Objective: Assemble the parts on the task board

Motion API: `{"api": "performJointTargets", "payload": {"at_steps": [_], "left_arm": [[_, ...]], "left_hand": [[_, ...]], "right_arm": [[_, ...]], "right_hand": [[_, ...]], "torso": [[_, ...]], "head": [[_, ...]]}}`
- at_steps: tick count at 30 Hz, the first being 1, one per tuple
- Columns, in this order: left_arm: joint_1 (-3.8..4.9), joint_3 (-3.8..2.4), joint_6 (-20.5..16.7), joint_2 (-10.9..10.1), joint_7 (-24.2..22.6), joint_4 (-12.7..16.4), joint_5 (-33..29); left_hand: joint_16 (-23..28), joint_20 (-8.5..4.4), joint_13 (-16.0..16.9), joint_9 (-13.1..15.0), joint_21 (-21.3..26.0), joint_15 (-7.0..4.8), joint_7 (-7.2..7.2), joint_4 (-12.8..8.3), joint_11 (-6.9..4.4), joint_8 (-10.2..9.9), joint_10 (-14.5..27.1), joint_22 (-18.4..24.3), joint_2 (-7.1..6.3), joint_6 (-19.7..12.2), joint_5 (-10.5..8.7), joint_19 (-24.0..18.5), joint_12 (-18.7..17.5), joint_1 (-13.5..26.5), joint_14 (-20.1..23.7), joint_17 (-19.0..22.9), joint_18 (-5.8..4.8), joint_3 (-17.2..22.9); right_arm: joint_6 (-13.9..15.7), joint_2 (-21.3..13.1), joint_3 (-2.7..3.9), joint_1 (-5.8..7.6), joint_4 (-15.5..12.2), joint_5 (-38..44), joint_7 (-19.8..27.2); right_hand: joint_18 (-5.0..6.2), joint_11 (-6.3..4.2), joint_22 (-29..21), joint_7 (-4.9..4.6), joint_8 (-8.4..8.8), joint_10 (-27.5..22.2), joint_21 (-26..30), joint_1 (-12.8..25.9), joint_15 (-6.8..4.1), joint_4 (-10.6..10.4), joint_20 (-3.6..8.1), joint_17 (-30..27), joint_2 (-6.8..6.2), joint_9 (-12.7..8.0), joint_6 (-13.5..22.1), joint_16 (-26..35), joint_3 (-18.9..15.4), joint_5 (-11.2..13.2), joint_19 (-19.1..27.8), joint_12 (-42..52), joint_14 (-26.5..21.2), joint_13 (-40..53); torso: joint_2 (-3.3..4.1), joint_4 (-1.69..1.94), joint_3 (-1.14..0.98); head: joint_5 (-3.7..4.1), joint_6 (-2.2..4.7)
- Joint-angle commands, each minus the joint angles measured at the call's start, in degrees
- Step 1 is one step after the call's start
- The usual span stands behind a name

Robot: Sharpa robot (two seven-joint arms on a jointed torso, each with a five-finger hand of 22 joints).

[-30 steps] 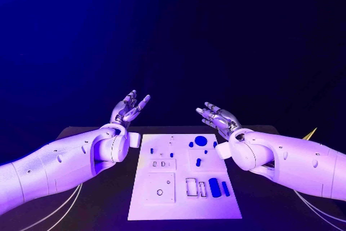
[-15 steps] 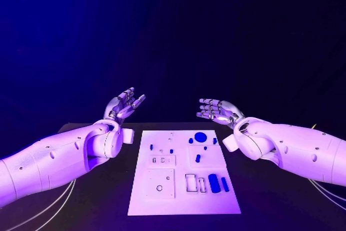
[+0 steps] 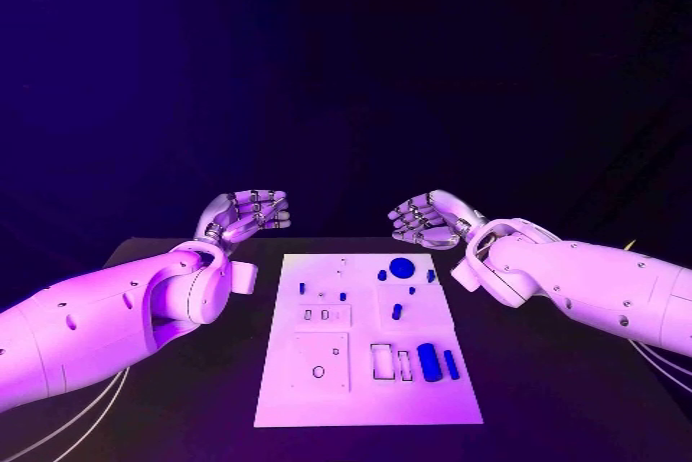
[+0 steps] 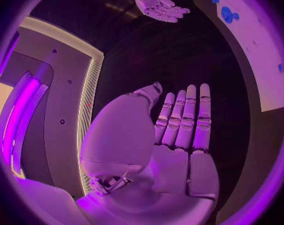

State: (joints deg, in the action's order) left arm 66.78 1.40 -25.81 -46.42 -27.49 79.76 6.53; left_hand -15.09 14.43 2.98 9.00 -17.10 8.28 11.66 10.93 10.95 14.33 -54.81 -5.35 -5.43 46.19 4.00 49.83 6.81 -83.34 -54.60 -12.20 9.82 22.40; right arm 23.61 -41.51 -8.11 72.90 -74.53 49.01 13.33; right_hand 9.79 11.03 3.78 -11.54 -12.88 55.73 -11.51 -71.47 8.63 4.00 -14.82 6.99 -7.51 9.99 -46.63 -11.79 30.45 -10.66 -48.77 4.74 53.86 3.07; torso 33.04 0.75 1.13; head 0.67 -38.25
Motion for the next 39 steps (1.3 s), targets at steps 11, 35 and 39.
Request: {"api": "performJointTargets", "payload": {"at_steps": [11, 35, 39], "left_arm": [[0.65, -0.41, 5.5, -5.4, 2.5, 9.2, 1.6], [1.62, -1.57, 5.6, -7.9, 2.7, 15.3, 1.3], [1.62, -1.65, 5.5, -8.0, 2.6, 15.3, 1.3]], "left_hand": [[-4.4, -2.07, 0.9, 1.4, -3.8, -1.61, 1.66, -0.2, -0.98, 0.7, -4.3, -2.1, -2.80, 1.4, 0.45, 5.1, -2.2, 1.6, -4.7, -5.1, 0.62, 3.8], [-4.6, -1.91, 0.9, 1.4, -3.8, -1.34, 2.08, 0.3, -0.66, 0.3, -4.0, -2.0, -3.30, 1.0, 0.27, 4.8, -2.7, 3.0, -4.1, -5.8, 0.55, 3.4], [-4.6, -1.91, 0.9, 1.4, -3.8, -1.34, 2.08, 0.3, -0.66, 0.3, -4.0, -2.0, -3.30, 1.0, 0.27, 4.8, -2.7, 3.0, -4.1, -5.8, 0.55, 3.4]], "right_arm": [[-3.9, 0.2, 0.06, 1.71, 0.5, 26.5, -9.6], [-9.4, 3.1, 0.06, 1.69, 2.7, 41.2, -17.7], [-10.1, 3.2, 0.07, 1.66, 3.0, 41.3, -18.1]], "right_hand": [[0.44, -3.93, 6.3, 1.00, -1.97, 11.0, -11.4, -2.9, -5.51, 2.1, 5.91, 9.7, -2.15, 1.8, -7.3, -9.4, -1.2, -2.2, -12.7, -0.9, 16.0, 2.0], [-4.01, -5.16, 54.2, 2.24, 1.44, 7.8, -57.2, -0.4, -7.55, -2.8, 8.68, 59.4, -6.41, 5.1, -7.6, -62.8, 0.3, -1.1, -28.6, -1.1, 31.8, 5.7], [-4.28, -5.19, 56.0, 2.27, 1.44, 7.9, -58.5, -0.5, -7.54, -3.0, 8.67, 60.8, -6.26, 5.3, -7.7, -64.0, 0.2, -1.2, -29.3, -0.9, 32.1, 5.8]], "torso": [[3.79, 1.22, 0.93], [8.22, 3.05, 2.28], [8.38, 3.16, 2.34]], "head": [[2.00, 0.66], [3.15, 0.70], [3.23, 0.86]]}}
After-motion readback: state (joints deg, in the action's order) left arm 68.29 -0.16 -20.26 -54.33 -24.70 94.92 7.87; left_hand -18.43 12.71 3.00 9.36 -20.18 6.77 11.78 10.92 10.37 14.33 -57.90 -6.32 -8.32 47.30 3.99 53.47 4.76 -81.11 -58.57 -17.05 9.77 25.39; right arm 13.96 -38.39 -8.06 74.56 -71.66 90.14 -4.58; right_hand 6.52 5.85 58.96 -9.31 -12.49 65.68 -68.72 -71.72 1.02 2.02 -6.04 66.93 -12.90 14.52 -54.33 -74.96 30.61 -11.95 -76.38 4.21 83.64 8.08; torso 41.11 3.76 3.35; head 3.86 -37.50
